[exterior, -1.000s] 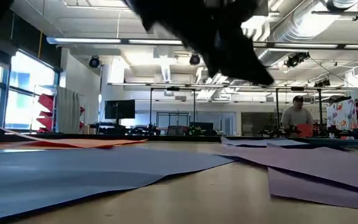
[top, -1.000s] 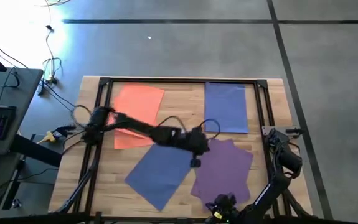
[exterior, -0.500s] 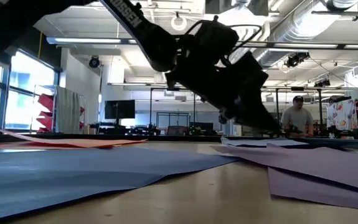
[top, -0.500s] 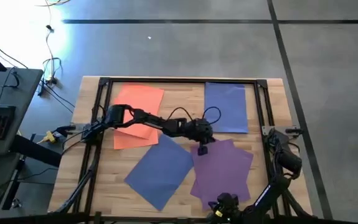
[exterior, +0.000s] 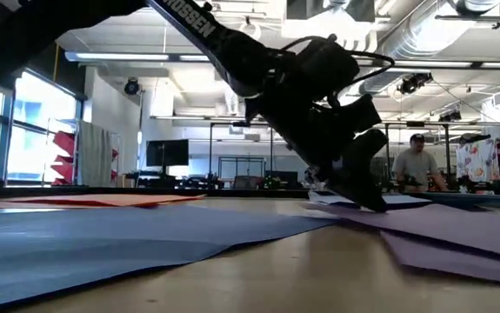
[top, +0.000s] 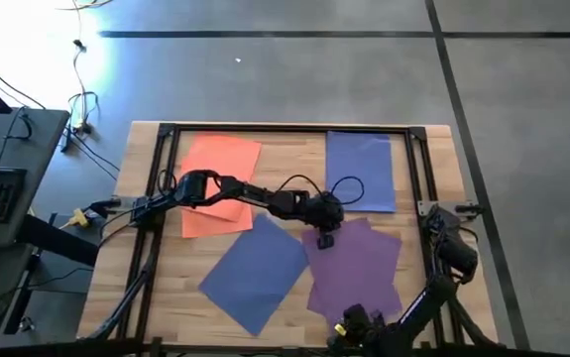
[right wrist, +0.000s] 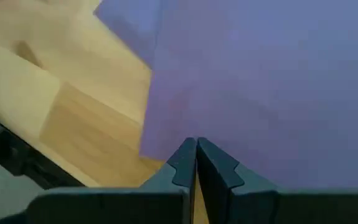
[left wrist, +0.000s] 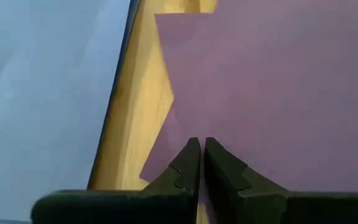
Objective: Organize paper
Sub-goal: Stack the purple paper on top of the purple paper
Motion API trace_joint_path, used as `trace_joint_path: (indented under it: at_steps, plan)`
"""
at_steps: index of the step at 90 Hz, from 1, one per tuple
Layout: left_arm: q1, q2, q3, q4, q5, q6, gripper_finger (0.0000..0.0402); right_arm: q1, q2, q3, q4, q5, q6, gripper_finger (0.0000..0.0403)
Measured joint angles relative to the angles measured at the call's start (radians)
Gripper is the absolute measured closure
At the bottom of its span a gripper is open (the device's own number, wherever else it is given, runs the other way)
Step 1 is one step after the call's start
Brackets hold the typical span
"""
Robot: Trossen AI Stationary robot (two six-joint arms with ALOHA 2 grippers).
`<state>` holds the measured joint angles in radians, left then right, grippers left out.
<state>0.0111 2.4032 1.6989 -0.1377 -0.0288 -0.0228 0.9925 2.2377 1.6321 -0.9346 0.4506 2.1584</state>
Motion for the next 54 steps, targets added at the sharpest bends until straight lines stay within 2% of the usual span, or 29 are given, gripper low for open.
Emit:
trace_joint_path:
  at_steps: [8, 22, 40, 46, 54]
  plan:
    - [-0.005, -0.001, 0.001, -0.043, -0.016, 0.001, 0.0402, 0.034, 0.000, 0.000, -0.046, -0.014, 0.058, 0.0403]
    - [-0.022, 0.000, -0.001, -0.062, -0.038, -0.011, 0.0402, 0.064, -0.001, 0.001, -0.079, -0.040, 0.060, 0.0403]
    - [-0.066, -0.003, -0.003, -0.078, -0.111, -0.016, 0.0402, 0.075, -0.007, 0.010, -0.109, -0.137, 0.059, 0.0403]
    - [-0.079, -0.003, -0.004, -0.075, -0.158, -0.006, 0.0402, 0.080, -0.003, 0.037, -0.159, -0.157, 0.059, 0.0403]
    - [-0.088, -0.002, -0.004, -0.072, -0.213, 0.000, 0.0402, 0.091, -0.001, 0.101, -0.310, -0.162, 0.074, 0.0403]
